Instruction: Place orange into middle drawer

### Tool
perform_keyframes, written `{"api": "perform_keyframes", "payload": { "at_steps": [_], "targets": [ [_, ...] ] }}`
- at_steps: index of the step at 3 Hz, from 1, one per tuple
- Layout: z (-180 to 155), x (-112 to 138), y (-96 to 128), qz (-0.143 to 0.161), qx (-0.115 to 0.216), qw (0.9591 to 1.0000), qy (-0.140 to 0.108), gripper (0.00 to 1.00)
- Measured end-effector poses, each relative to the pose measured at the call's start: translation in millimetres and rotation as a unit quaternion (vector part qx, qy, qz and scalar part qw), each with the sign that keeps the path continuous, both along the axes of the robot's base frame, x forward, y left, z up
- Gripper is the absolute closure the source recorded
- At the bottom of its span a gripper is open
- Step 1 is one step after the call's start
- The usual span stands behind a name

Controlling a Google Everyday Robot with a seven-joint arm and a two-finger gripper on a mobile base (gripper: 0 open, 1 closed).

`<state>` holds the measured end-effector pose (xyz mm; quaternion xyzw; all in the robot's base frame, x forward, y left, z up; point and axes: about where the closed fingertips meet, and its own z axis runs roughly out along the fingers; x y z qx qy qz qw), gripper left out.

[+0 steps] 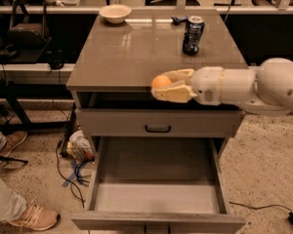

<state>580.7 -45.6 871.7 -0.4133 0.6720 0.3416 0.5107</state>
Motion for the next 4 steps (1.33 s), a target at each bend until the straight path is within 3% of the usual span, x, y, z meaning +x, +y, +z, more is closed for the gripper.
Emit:
{"api": "perform_keyframes", "payload": {
  "at_steps": [1, 2, 3, 4],
  "targets": [
    [-3.0, -7.5, -15.1, -0.006, -0.006, 1.0, 0.003, 1.0],
    [-24.7, -14.2, -9.4, 0.009, -0.044, 0.9987, 0.025, 1.0],
    [-81.1, -31.5, -18.9, -0.004, -0.074, 0.9939, 0.082, 1.0],
    [-188.5, -60.8, -16.2, -0.009, -0.11, 0.9785, 0.175, 1.0]
  ]
}}
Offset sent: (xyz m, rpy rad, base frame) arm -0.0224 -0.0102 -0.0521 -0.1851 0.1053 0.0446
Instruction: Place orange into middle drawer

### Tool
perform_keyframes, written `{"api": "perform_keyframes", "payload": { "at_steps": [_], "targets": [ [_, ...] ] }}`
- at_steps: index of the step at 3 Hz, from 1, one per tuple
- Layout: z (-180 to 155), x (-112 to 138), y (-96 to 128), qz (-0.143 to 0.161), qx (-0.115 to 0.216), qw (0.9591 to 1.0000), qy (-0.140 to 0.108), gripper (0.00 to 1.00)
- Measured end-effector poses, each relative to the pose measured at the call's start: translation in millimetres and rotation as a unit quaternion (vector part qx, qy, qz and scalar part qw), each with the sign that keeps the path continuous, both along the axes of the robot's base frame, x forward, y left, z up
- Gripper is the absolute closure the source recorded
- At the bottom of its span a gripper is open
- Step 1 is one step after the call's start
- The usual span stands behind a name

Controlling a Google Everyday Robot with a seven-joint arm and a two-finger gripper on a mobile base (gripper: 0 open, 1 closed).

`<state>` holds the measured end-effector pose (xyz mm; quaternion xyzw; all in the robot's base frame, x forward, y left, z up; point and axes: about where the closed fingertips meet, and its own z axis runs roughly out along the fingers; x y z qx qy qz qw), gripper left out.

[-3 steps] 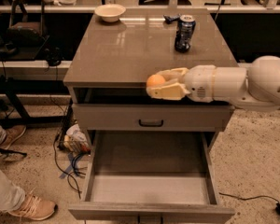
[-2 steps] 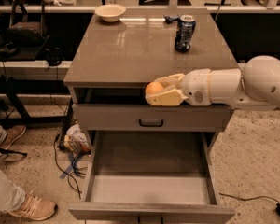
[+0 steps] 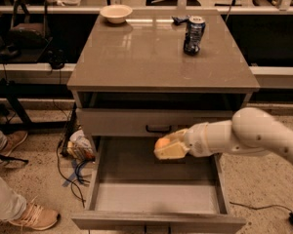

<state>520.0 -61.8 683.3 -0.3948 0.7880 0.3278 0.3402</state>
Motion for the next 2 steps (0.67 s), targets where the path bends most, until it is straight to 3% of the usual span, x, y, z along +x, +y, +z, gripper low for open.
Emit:
{"api": "perform_keyframes", "payload": {
  "at_steps": [1, 2],
  "targets": [
    [-57.3, -11.4, 6.3, -0.003, -0.011, 0.9988, 0.049, 1.0],
    [-61.9, -12.5, 7.1, -0.003, -0.012, 0.9985, 0.053, 1.0]
  ]
}}
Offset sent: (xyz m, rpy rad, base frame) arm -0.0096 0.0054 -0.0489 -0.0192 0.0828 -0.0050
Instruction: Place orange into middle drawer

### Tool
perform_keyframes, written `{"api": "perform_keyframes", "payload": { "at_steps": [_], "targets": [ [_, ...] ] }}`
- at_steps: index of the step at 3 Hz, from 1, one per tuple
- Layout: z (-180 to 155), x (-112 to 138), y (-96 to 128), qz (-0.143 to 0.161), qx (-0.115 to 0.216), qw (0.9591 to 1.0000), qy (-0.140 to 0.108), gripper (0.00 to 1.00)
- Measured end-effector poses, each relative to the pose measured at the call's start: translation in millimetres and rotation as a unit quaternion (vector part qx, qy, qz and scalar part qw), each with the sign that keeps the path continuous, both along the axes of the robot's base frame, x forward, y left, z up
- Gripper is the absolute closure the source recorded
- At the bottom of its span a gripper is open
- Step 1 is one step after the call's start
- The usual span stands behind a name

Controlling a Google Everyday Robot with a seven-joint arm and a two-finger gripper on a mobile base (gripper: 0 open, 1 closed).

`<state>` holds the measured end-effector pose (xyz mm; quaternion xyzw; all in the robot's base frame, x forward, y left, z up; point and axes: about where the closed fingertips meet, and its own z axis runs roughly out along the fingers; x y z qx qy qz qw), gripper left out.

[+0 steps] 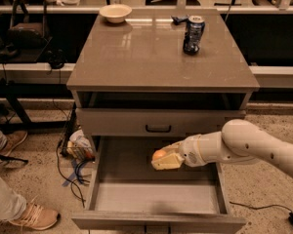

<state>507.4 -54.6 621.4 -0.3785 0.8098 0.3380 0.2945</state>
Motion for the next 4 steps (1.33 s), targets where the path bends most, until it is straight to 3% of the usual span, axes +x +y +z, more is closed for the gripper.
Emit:
{"api": "perform_keyframes", "payload": {
  "at_steps": [1, 2, 3, 4],
  "targets": [
    [-22.2, -0.1, 5.0, -0.012, -0.002, 0.9998, 0.016, 1.0],
    [-77.8, 3.1, 14.1, -0.032, -0.009, 0.9984, 0.045, 1.0],
    [-144.7, 14.8, 23.4, -0.068, -0.006, 0.995, 0.072, 0.84],
    [-194.1, 32.6, 32.1, -0.101, 0.001, 0.9916, 0.081, 0.53]
  ]
}}
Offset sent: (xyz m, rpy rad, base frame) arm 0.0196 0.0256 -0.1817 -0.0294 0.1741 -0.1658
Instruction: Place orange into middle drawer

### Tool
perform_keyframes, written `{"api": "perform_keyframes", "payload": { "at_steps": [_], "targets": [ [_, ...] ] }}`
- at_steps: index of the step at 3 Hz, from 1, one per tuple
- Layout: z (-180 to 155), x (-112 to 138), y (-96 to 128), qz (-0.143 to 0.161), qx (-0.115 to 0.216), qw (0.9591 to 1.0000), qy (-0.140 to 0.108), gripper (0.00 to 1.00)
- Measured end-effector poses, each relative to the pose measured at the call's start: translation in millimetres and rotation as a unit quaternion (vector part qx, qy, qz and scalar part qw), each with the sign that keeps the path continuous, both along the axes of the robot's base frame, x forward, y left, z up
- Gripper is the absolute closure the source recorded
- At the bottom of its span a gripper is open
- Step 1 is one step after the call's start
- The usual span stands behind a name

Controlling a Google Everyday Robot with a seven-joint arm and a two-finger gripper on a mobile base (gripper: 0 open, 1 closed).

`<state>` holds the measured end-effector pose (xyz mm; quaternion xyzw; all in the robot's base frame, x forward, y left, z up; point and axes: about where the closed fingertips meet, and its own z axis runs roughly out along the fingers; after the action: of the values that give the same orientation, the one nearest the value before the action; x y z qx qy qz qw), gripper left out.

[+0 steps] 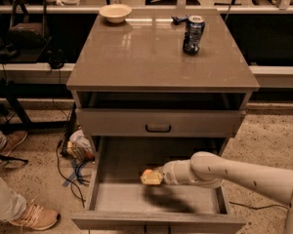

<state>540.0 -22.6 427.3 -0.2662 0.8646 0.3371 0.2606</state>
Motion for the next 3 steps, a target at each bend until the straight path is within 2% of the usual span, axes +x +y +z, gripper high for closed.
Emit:
{"api": "perform_keyframes", "payload": {
  "at_steps": [2, 3],
  "targets": [
    [-24.5, 15.7, 0.1, -0.021, -0.001, 0.9997, -0.007, 0.07],
    [-21.9, 13.8, -36.9, -0.057, -0.022, 0.998, -0.013, 0.0]
  ]
}}
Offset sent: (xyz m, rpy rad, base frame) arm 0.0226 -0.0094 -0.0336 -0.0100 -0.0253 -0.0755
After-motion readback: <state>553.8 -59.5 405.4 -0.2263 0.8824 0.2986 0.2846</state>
